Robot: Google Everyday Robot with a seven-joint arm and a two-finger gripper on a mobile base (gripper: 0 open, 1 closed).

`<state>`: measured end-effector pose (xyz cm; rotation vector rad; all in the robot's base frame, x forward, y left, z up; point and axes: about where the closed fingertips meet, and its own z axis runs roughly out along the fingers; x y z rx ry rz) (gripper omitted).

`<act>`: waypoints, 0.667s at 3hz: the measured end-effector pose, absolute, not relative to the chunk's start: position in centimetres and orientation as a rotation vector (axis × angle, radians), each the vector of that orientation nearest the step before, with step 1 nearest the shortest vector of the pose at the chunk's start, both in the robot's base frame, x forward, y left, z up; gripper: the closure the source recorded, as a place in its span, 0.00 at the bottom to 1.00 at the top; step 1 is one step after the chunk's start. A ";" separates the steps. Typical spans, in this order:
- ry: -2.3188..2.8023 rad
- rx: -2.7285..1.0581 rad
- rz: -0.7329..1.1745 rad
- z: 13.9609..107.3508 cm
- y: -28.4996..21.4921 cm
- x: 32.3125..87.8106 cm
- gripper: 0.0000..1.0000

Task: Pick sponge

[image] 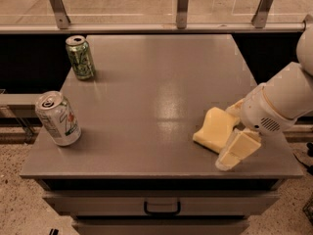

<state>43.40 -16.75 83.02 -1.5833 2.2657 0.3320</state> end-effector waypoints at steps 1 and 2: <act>2.256 -1.587 0.336 82.5 -16.3 43.5 0.41; 2.265 -1.631 0.320 82.2 -15.9 43.6 0.64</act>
Offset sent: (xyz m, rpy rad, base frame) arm 0.0025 0.0103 -0.0112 -0.0638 0.0262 0.0522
